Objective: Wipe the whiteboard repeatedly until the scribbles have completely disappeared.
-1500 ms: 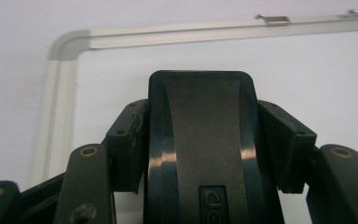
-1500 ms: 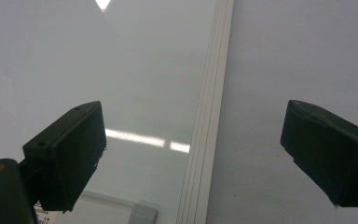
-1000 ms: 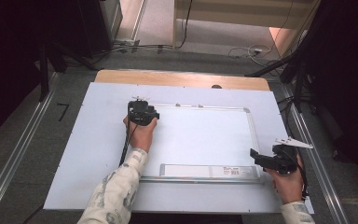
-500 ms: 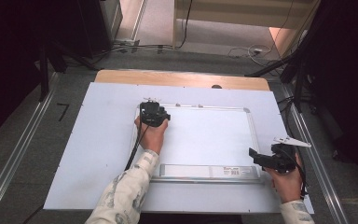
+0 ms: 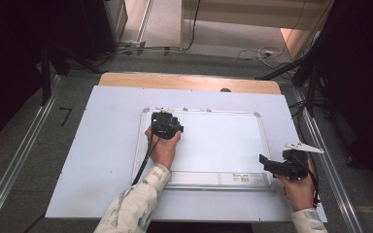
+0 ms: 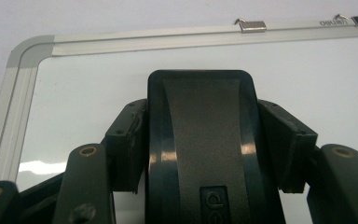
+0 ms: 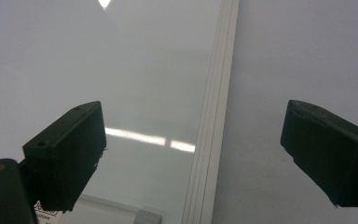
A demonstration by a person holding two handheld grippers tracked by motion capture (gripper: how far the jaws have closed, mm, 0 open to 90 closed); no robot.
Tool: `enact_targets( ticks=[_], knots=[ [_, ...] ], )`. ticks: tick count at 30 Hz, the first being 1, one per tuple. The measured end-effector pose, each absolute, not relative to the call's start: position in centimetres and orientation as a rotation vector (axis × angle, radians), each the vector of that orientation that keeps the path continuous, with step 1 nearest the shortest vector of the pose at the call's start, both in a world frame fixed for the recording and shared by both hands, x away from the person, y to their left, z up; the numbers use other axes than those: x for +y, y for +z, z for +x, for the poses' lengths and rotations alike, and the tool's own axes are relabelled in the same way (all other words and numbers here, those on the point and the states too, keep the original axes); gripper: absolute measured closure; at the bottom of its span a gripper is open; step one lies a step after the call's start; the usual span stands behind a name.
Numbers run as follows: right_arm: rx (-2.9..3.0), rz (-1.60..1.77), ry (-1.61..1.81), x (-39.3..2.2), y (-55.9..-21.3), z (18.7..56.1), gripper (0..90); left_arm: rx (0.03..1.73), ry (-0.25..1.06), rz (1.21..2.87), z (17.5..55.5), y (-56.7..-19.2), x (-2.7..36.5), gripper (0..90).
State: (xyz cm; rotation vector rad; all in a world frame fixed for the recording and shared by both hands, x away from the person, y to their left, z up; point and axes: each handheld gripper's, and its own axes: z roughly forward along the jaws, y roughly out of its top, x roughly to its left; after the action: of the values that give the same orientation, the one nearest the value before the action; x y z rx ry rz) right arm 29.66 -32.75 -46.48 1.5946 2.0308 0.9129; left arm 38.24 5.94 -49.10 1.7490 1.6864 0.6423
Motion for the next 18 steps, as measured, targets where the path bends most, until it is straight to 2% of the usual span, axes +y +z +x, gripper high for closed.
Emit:
enact_targets(
  ticks=[7,18],
  knots=[
    [2.026,1.598,0.904,-32.9,-46.5,29.5,5.5,1.681,0.632,1.74,37.0,-49.2,8.5,39.8],
    [2.025,1.602,0.909,-33.0,-46.5,29.5,5.5,1.777,0.675,1.682,39.9,-49.0,10.8,39.2]
  ],
)
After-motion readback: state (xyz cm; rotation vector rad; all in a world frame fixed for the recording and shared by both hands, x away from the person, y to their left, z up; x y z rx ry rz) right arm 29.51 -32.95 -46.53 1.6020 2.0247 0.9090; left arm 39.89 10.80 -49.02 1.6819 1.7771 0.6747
